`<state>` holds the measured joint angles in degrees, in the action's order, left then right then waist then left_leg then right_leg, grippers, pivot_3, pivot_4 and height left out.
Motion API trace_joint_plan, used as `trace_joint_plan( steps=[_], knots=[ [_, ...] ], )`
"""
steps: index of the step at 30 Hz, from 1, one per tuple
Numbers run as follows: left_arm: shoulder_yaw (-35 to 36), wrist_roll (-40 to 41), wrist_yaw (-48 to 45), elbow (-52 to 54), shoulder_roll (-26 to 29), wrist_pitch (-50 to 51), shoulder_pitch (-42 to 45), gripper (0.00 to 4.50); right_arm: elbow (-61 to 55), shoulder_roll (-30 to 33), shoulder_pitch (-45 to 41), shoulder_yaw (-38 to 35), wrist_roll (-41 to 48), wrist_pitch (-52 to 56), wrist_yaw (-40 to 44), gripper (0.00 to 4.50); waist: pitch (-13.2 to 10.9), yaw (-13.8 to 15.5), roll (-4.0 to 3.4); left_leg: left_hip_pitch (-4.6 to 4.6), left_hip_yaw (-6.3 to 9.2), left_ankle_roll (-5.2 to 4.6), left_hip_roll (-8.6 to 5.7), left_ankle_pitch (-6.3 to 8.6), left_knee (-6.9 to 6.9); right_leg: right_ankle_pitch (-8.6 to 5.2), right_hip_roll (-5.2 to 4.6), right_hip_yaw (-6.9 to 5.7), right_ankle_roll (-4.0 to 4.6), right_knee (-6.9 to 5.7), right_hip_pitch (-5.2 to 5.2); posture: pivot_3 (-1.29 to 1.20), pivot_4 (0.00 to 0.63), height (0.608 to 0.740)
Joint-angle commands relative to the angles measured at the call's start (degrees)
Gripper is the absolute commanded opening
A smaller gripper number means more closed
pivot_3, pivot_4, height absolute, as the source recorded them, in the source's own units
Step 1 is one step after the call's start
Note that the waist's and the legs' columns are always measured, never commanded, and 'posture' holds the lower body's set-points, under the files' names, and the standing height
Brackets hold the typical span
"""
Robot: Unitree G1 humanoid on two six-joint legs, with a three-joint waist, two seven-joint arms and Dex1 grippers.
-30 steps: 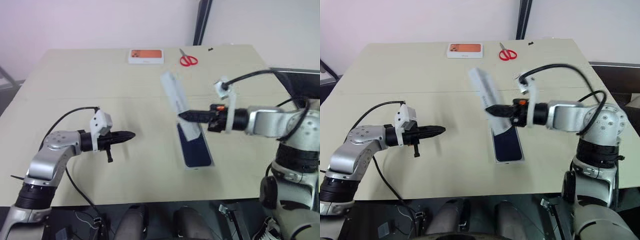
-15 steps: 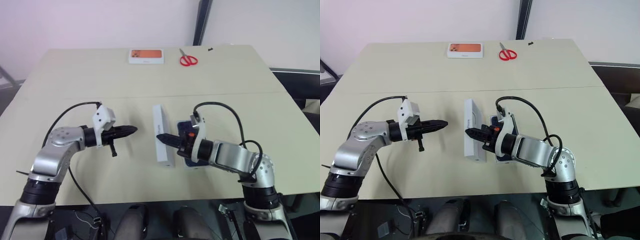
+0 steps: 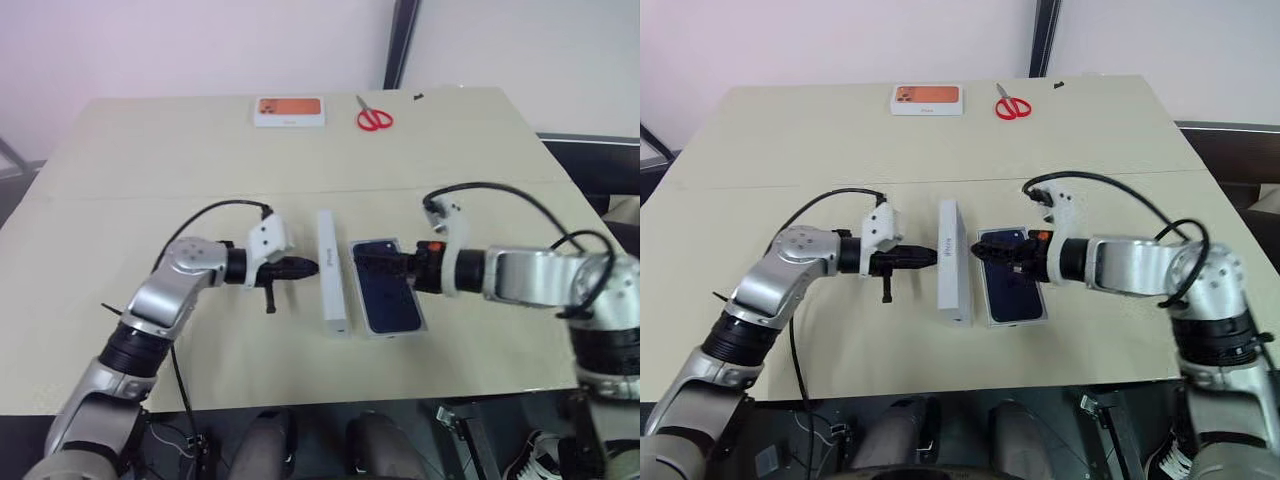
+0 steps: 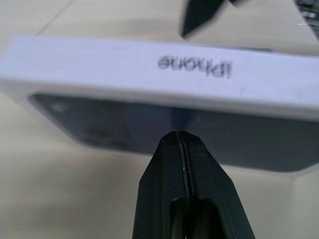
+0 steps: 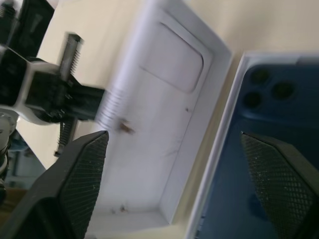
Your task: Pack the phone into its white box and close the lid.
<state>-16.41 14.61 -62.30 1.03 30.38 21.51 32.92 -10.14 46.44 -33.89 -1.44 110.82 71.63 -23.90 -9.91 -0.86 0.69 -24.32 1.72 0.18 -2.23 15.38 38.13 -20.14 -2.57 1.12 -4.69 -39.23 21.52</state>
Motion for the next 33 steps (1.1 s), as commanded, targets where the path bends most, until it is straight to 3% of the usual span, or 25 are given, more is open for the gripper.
trace_joint_plan(
  steps=[1, 5, 7, 8, 10, 17, 23, 33],
  knots=[
    [-4.44, -4.3, 1.84, -3.34, -5.05, -1.52, 5.32, 0.0, -0.53, 5.29, -5.29, -0.07, -8.46, 2.26, 7.85, 4.45, 0.0, 0.46, 0.0, -0.02, 0.01, -0.03, 0.0, -0.02, 0.05, 0.0, 0.0, -0.03, -0.01, -0.01, -0.02, 0.0, 0.15, 0.74],
    [-5.8, -7.1, 4.43, -7.6, -9.86, -3.32, 8.39, 0.0, -2.52, 8.15, -6.27, 1.41, -20.69, 2.13, 16.69, 4.45, 0.01, 0.24, 0.04, -0.11, 0.0, -0.14, -0.03, -0.01, 0.08, 0.07, -0.02, -0.01, -0.12, 0.15, -0.05, 0.0, 0.15, 0.74],
    [-5.69, -7.44, 4.62, -8.31, -11.06, -3.95, 9.07, 0.0, -5.57, 10.51, -5.47, 4.0, -30.87, -0.18, 22.88, 4.45, 0.01, 0.11, 0.03, -0.15, -0.03, -0.15, -0.03, 0.0, 0.07, 0.07, -0.02, 0.02, -0.13, 0.13, 0.03, 0.0, 0.15, 0.74],
    [-5.22, -7.4, 4.66, -8.41, -11.21, -4.06, 9.23, 0.0, -6.66, 11.61, -4.97, 5.22, -35.14, -1.3, 25.54, 4.22, 0.01, 0.11, 0.03, -0.18, -0.04, -0.15, -0.03, 0.0, 0.06, 0.07, -0.01, 0.02, -0.13, 0.1, 0.08, 0.0, 0.15, 0.74],
    [-4.04, -7.22, 4.63, -8.33, -10.86, -3.96, 9.33, 0.0, -7.99, 13.18, -4.03, 7.12, -42.04, -3.37, 30.4, 3.59, 0.01, 0.05, 0.02, -0.17, -0.03, -0.14, -0.02, 0.0, 0.05, 0.07, 0.0, 0.03, -0.13, 0.05, 0.12, 0.0, 0.15, 0.74],
    [-1.06, -6.29, 1.48, -3.47, -2.39, -1.87, 5.57, 0.0, -13.38, 19.95, -0.52, 15.19, -64.81, -14.21, 47.98, 0.03, 0.0, 0.12, 0.01, -0.16, -0.03, -0.12, -0.02, -0.01, 0.04, 0.07, 0.0, 0.06, -0.13, 0.01, 0.18, 0.0, 0.15, 0.74],
    [-3.58, -7.28, -1.27, 0.27, 0.54, -0.37, 2.28, 0.0, -15.15, 22.27, 3.44, 19.93, -81.53, -25.71, 58.16, 0.03, 0.0, 0.51, 0.0, -0.17, -0.02, -0.11, -0.03, -0.02, 0.1, 0.07, -0.04, 0.06, -0.13, 0.04, 0.14, 0.0, 0.15, 0.74],
    [-8.74, -11.51, -0.78, -0.16, -2.75, -1.02, 3.24, 0.0, -17.01, 17.84, 5.19, 19.2, -90.12, -26.7, 64.89, 0.03, 0.0, 0.24, 0.0, -0.15, -0.02, -0.09, -0.04, -0.03, 0.08, 0.07, -0.03, 0.06, -0.12, 0.0, 0.16, 0.0, 0.15, 0.74]
  ],
)
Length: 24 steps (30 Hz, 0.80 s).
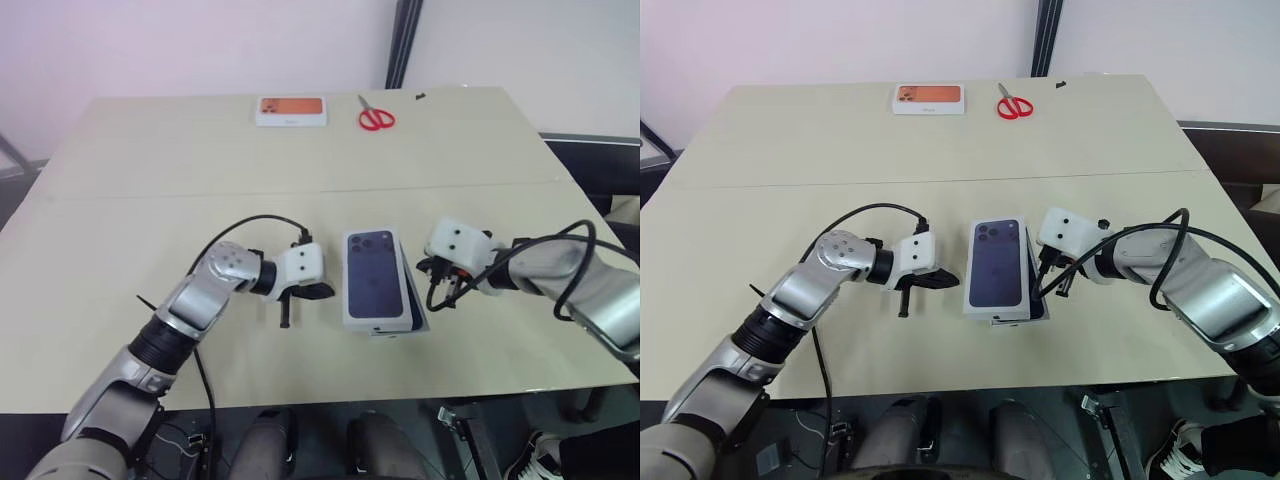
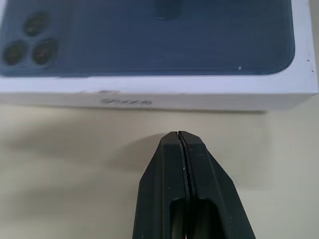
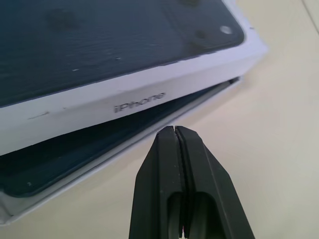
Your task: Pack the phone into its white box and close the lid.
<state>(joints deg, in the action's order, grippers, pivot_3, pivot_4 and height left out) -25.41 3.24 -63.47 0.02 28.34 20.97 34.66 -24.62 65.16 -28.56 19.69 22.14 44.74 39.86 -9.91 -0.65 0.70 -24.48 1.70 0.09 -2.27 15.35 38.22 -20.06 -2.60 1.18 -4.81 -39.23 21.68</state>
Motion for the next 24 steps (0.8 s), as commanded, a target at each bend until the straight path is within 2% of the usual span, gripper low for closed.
trace_joint_plan(
  steps=[1, 6, 17, 24],
  knots=[
    [0.48, -0.08, 0.52, 1.04, -1.15, -0.56, 1.58, 0.0, -2.88, -1.14, 0.06, -2.25, -1.72, 0.4, 1.57, 0.03, 0.0, 0.03, 0.0, 0.0, 0.0, 0.0, 0.0, 0.0, 0.0, 0.0, 0.0, 0.0, 0.0, 0.0, 0.0, 0.0, 0.15, 0.74],
    [2.14, 2.33, 0.86, 3.13, -3.41, 1.95, 1.55, 0.0, -4.99, -1.16, 1.54, -3.8, -2.6, 0.84, 4.03, 0.03, 0.0, 0.14, 0.0, 0.0, 0.0, 0.0, 0.0, 0.0, 0.03, 0.0, 0.0, 0.0, 0.0, 0.0, -0.02, 0.0, 0.15, 0.74],
    [0.45, 2.71, 0.29, 6.92, -4.69, 3.1, 1.14, 0.0, -9.63, 0.36, 5.47, -7.27, -3.34, 1.44, 10.0, 0.03, 0.0, 0.18, 0.0, 0.01, 0.0, 0.01, 0.0, -0.01, 0.03, 0.0, 0.0, -0.01, 0.0, -0.01, -0.04, 0.0, 0.15, 0.74],
    [-0.67, 2.66, -0.27, 8.2, -5.57, 3.58, 0.91, 0.0, -10.24, 0.07, 7.66, -8.7, -4.56, 2.25, 10.71, 0.03, 0.0, 0.15, 0.0, 0.03, 0.0, 0.01, -0.01, -0.01, 0.04, 0.0, 0.0, -0.01, 0.0, -0.02, -0.06, 0.0, 0.15, 0.74]
  ],
)
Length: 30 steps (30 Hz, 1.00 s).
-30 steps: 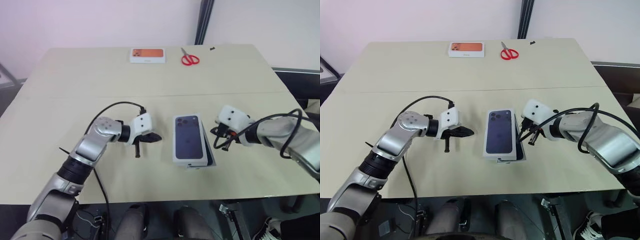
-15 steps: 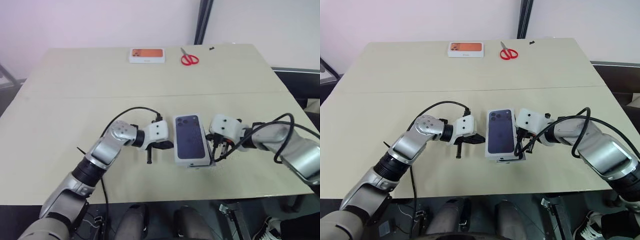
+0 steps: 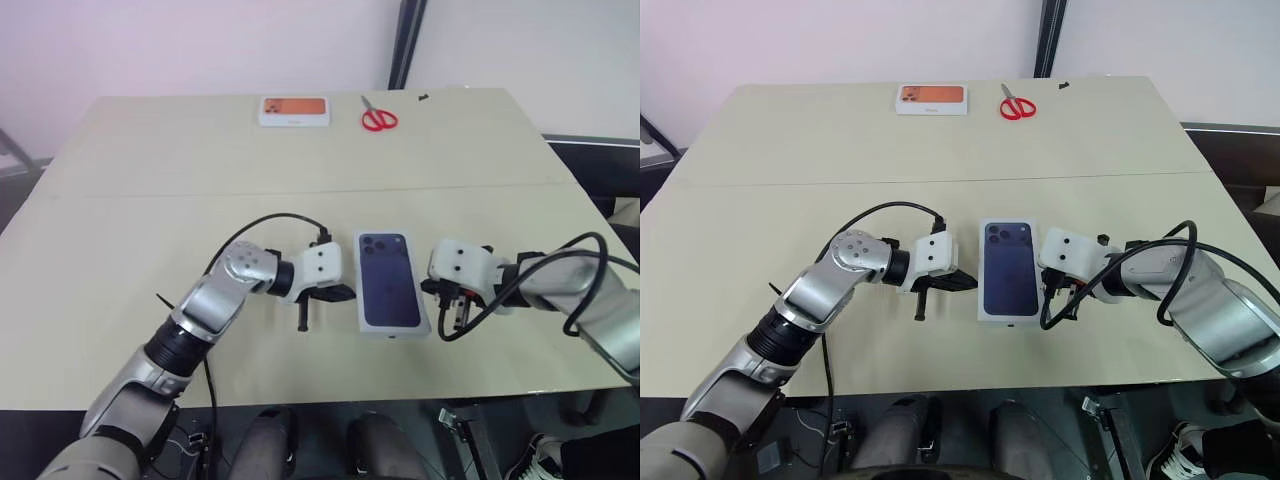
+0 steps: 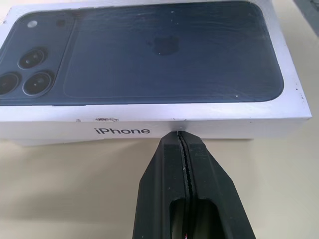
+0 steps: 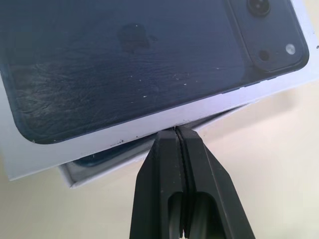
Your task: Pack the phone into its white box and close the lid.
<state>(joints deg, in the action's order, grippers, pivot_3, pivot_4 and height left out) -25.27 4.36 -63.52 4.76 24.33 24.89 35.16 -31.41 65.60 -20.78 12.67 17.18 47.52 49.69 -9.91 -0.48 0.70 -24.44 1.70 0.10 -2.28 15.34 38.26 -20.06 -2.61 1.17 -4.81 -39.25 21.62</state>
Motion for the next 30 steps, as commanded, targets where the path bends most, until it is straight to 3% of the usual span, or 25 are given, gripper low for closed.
trace_joint_plan(
  steps=[1, 30],
  knots=[
    [-0.91, 1.52, -0.28, 3.59, -1.63, -0.31, 0.37, 0.0, -3.36, -0.48, 0.0, -1.79, 0.2, -0.46, 0.88, 0.03, 0.0, -0.04, 0.0, 0.0, 0.0, 0.0, 0.0, 0.0, 0.0, 0.0, 0.0, 0.0, 0.0, 0.0, 0.0, 0.0, 0.15, 0.74],
    [-0.22, -0.48, 2.57, 0.69, -2.32, -0.66, 1.05, 0.0, -0.58, -4.63, 0.26, -2.01, -4.73, 0.0, 0.56, 0.03, 0.0, -0.03, 0.0, 0.03, 0.0, 0.03, -0.01, -0.02, 0.02, 0.0, 0.01, 0.0, 0.0, -0.04, -0.03, 0.0, 0.15, 0.74]
  ],
)
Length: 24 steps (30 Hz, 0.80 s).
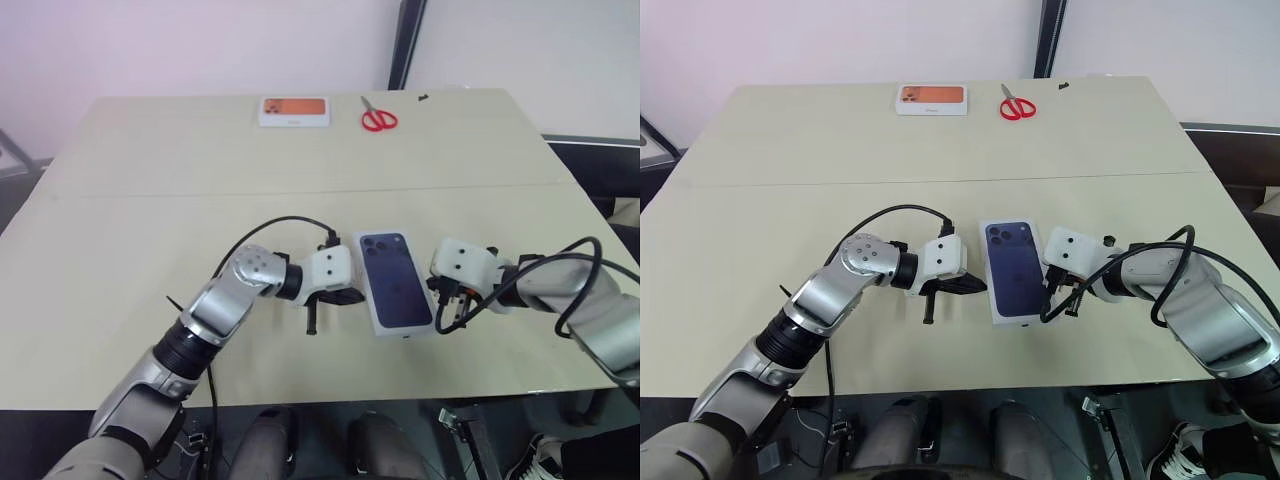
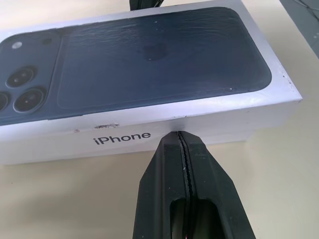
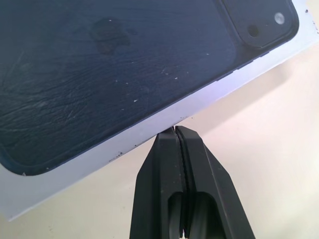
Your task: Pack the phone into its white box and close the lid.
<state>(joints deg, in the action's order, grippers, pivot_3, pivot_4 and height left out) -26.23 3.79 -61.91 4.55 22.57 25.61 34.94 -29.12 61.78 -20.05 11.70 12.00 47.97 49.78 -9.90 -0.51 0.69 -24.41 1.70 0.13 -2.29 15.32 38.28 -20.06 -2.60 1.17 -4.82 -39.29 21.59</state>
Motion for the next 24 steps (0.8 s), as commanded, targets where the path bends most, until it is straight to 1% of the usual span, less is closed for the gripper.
trace_joint_plan(
  steps=[1, 8, 24],
  knots=[
    [0.79, 0.09, 1.04, 0.8, -0.56, -1.41, 1.28, 0.0, -2.83, -0.89, -0.38, -1.0, 0.35, -0.46, 0.4, 0.03, 0.0, 0.0, 0.0, 0.0, 0.0, 0.0, 0.0, 0.0, 0.0, 0.0, 0.0, 0.0, 0.0, 0.0, 0.0, 0.0, 0.15, 0.74],
    [0.86, 0.11, 1.4, 0.12, -0.28, -1.65, 0.91, 0.0, -2.35, -1.54, 0.04, -0.69, -0.28, -0.46, 0.06, 0.03, 0.0, -0.03, 0.0, 0.01, 0.0, 0.01, 0.0, -0.01, 0.0, 0.0, 0.0, 0.0, 0.0, -0.01, 0.0, 0.0, 0.15, 0.74],
    [1.1, 0.57, 2.62, -0.35, -1.79, -1.25, 1.5, 0.0, -0.04, -3.12, 0.83, -1.12, -2.19, -0.54, -0.92, 0.03, 0.0, 0.0, 0.0, 0.01, 0.0, 0.05, -0.01, -0.03, 0.02, 0.0, 0.0, 0.0, 0.0, -0.03, 0.0, 0.0, 0.15, 0.74]
  ],
)
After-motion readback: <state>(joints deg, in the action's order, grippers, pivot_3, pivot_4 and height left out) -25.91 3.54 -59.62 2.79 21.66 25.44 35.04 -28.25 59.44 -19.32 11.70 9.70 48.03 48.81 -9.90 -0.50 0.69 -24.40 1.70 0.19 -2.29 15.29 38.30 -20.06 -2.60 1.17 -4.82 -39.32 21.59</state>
